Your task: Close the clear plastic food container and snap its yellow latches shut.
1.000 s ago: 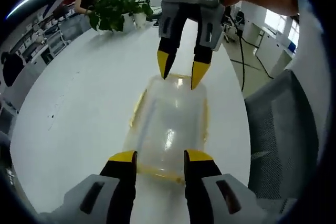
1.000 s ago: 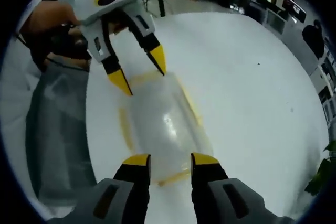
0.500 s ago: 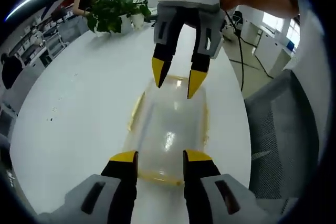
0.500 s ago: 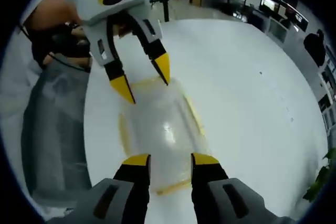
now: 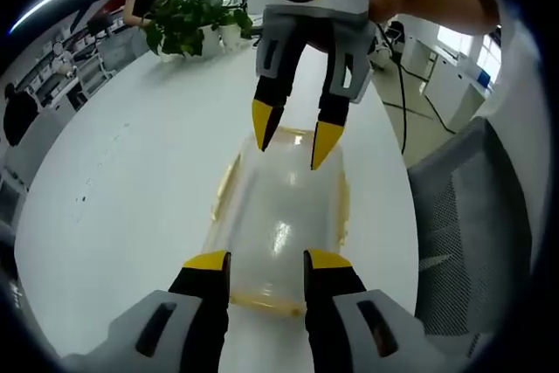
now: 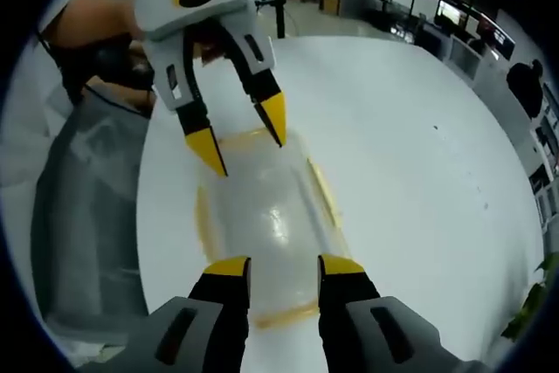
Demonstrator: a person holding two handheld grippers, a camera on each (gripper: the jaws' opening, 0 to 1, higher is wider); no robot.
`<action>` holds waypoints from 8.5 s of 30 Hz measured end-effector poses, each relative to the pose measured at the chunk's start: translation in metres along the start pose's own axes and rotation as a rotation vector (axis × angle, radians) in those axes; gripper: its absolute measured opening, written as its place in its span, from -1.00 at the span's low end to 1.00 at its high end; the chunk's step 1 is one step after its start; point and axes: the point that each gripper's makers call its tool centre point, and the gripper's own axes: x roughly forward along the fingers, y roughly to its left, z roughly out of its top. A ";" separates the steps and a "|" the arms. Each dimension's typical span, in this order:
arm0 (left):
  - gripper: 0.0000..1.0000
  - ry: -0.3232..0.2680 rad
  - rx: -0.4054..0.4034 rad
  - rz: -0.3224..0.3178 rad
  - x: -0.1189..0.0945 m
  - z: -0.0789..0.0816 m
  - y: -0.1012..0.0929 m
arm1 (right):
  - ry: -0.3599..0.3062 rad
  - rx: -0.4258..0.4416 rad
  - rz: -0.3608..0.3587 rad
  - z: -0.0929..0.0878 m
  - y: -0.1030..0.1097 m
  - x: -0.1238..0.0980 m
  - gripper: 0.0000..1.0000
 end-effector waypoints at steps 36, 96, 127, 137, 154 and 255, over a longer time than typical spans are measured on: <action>-0.38 -0.043 0.095 -0.035 0.011 0.025 -0.006 | -0.022 -0.073 0.033 0.023 0.004 0.009 -0.43; -0.31 0.005 0.238 0.029 0.024 0.022 -0.048 | 0.022 -0.108 0.168 0.044 -0.023 0.032 -0.34; -0.28 0.058 0.333 0.151 0.032 0.019 -0.048 | 0.173 -0.116 0.363 0.042 -0.017 0.040 -0.45; -0.32 0.052 0.303 0.184 0.033 0.026 -0.052 | 0.277 -0.158 0.435 0.036 -0.007 0.041 -0.50; -0.31 0.027 0.315 0.146 0.034 0.027 -0.062 | 0.209 -0.090 0.372 0.041 -0.005 0.041 -0.46; 0.61 0.120 0.224 0.014 0.030 -0.020 -0.015 | 0.111 -0.276 0.000 -0.026 0.010 0.018 0.50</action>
